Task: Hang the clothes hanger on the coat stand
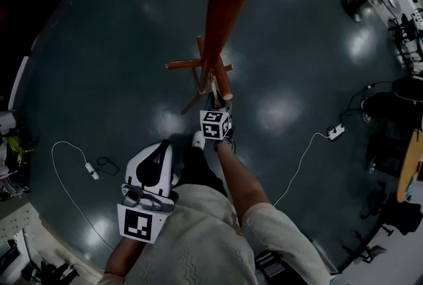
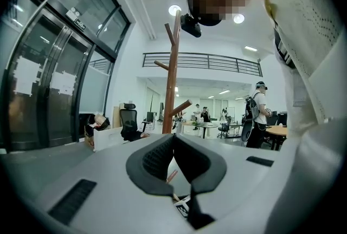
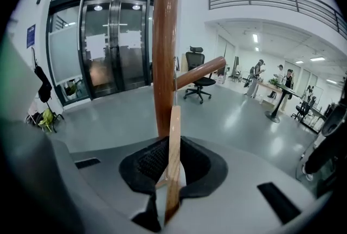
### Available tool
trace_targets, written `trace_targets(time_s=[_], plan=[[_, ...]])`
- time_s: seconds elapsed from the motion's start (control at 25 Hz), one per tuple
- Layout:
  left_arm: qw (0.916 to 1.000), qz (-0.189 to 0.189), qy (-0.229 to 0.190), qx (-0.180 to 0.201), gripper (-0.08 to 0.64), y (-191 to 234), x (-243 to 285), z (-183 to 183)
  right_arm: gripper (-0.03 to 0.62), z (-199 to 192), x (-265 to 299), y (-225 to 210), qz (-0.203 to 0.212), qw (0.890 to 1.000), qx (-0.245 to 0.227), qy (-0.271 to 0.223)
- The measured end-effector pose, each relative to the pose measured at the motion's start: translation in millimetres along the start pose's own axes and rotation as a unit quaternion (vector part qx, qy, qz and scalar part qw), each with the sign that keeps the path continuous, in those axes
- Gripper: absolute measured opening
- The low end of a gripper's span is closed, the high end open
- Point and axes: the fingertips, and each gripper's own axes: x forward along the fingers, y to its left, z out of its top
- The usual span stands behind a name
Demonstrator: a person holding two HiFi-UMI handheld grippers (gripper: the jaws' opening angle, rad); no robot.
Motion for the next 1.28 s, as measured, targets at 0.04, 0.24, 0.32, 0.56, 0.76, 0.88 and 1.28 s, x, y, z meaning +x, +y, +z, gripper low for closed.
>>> trace_targets(time_s=[0.04,0.24,0.32,0.56,0.76,0.88,1.28], plan=[[1.0000,0.001,0.000,0.000,0.012,-1.1,0.5,0.4,0.069,-2.3,2.6,0.6,0.003,1.000,0.000,0.005],[1.0000,-0.007,0.001,0.004,0.012,-11.8,10.2,-1.8,0.069,-13.2,14.3,-6.0,0.007,1.000,-0.006,0.029],[1.0000,-0.006,0.002,0.001,0.012,-8.0,14.9,-3.6,0.069,-13.8,20.4,-5.3,0.009,0.999,-0.005,0.031],[1.0000,-0.003,0.003,0.001,0.012,-0.4,17.0,-7.4,0.071,-17.1,23.8,5.0,0.038,0.999,0.004,0.033],[1.0000,-0.007,-0.003,0.006,0.012,4.6,17.9,-4.4,0.071,-8.6,16.4,10.1,0.045,0.999,-0.008,0.025],[0.9999,-0.015,-0.002,0.007,0.012,3.8,16.5,-7.3,0.071,-0.3,-1.4,7.6,0.031,0.999,-0.020,0.001],[0.9991,-0.038,-0.017,0.008,0.012,0.4,15.2,-3.5,0.069,49.3,-108.9,9.0,0.055,0.993,0.015,-0.103]])
